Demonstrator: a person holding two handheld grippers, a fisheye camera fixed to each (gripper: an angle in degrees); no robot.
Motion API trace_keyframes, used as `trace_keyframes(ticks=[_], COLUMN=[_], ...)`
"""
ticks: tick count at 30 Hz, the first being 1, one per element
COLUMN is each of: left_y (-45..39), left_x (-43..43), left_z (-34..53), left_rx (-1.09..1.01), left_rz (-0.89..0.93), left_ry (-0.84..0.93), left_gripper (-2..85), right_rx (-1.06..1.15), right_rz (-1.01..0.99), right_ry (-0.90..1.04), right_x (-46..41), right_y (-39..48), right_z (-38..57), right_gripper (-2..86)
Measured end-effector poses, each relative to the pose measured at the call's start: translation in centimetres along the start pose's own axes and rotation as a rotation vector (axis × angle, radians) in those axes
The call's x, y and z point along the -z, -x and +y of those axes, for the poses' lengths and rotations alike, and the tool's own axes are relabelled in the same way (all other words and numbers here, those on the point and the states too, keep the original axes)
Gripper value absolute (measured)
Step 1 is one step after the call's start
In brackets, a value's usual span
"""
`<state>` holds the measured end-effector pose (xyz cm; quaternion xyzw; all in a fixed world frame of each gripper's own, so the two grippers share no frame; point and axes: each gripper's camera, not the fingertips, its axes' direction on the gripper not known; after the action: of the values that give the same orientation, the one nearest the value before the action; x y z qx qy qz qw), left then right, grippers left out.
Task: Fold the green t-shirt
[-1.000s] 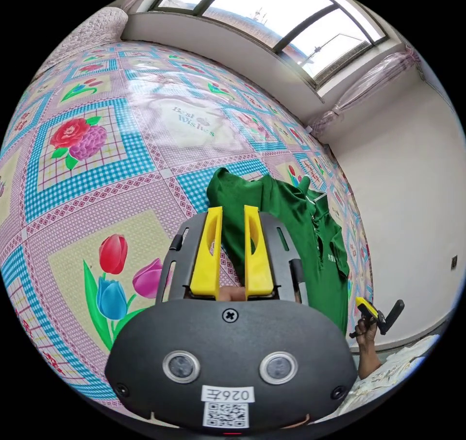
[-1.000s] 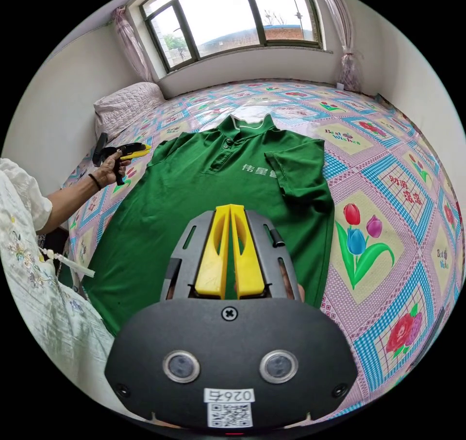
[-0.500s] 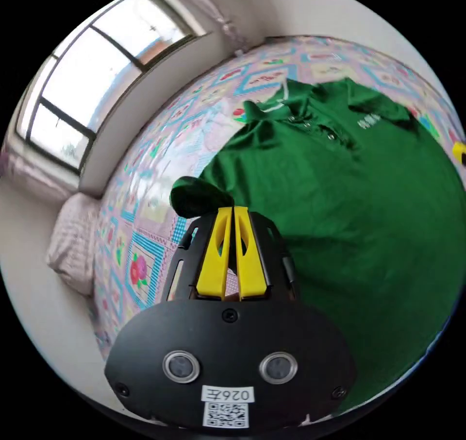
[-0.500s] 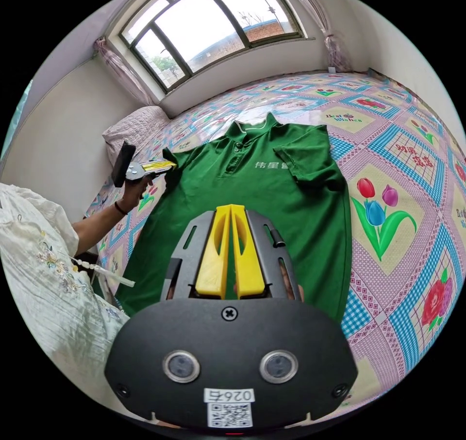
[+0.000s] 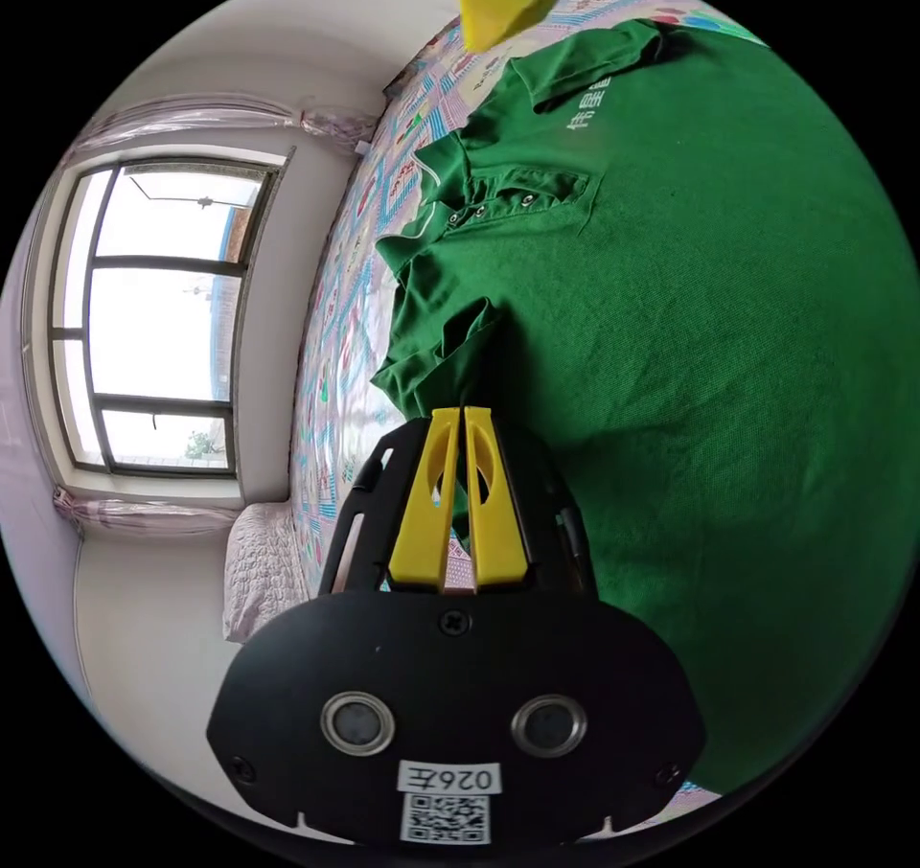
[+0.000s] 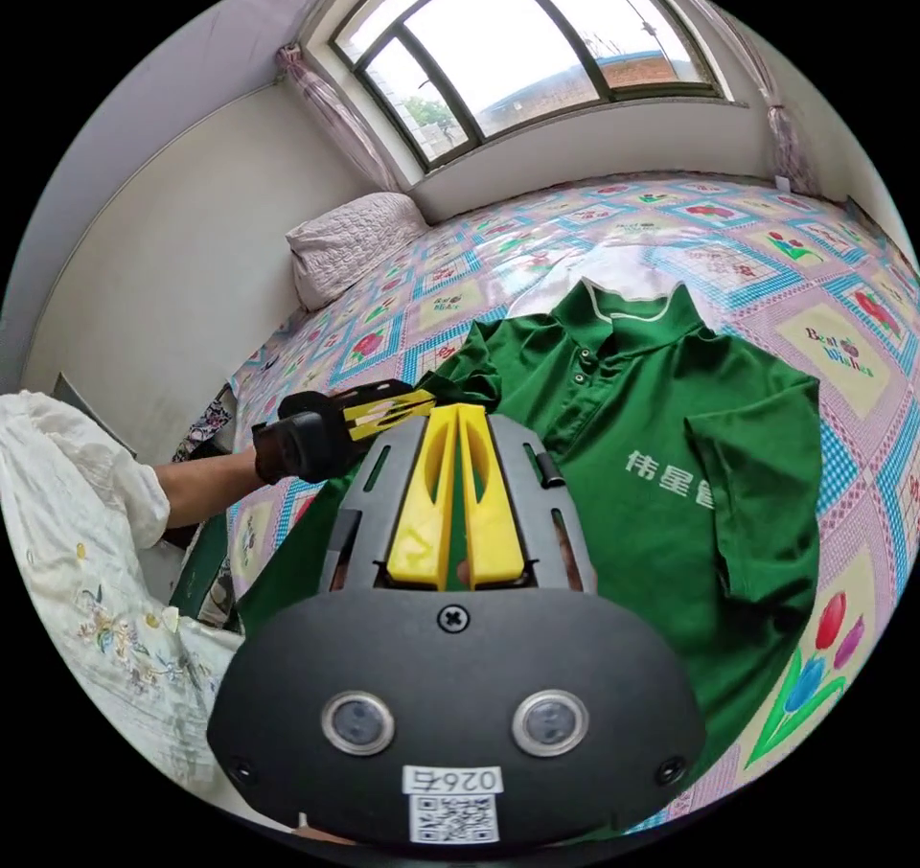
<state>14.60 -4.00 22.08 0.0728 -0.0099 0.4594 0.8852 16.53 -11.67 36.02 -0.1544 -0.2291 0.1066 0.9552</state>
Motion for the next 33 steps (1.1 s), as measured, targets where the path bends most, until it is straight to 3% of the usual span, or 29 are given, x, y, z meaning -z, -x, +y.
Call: trace_keyframes(ticks=[5, 9, 16, 21, 23, 25, 26, 30, 33], left_y=[0.6, 3.3, 12.6, 18.4, 19.2, 18.6, 18.3, 16.9, 19.1], left_x=[-1.5, -2.3, -5.2, -11.8, -15.4, -19.4, -19.7, -17.3, -16.4], left_z=[-0.2, 1.4, 9.1, 15.0, 15.6, 15.5, 15.5, 15.7, 17.0], left_rx=[0.014, 0.093, 0.481, 0.851, 0.893, 0.826, 0.798, 0.615, 0.690], left_rz=[0.055, 0.191, 0.766, 0.868, 0.968, 1.210, 1.246, 1.160, 1.009], left_ry=[-0.007, -0.051, -0.237, -0.271, -0.223, -0.178, -0.175, -0.172, -0.260], left_gripper=[-0.6, -0.6, -0.7, -0.9, -0.9, -1.0, -1.0, -0.9, -0.9], right_rx=[0.075, 0.213, 0.187, 0.245, 0.282, 0.330, 0.336, 0.333, 0.302], right_rz=[-0.027, 0.148, 0.039, 0.070, 0.067, 0.141, 0.158, 0.207, 0.157], right_ry=[0.232, 0.504, 0.449, 0.415, 0.445, 0.493, 0.499, 0.454, 0.385], right_x=[-12.5, -20.7, -21.0, -19.8, -19.7, -19.5, -19.3, -16.5, -15.6], right_y=[-0.2, 0.4, -0.9, 0.5, 1.2, 1.7, 1.7, 1.9, 2.3], right_z=[-10.5, -13.0, -14.9, -15.5, -15.5, -15.1, -15.1, -15.6, -17.0], right_gripper=[-0.9, -0.9, -0.9, -0.9, -1.0, -1.1, -1.1, -1.2, -1.2])
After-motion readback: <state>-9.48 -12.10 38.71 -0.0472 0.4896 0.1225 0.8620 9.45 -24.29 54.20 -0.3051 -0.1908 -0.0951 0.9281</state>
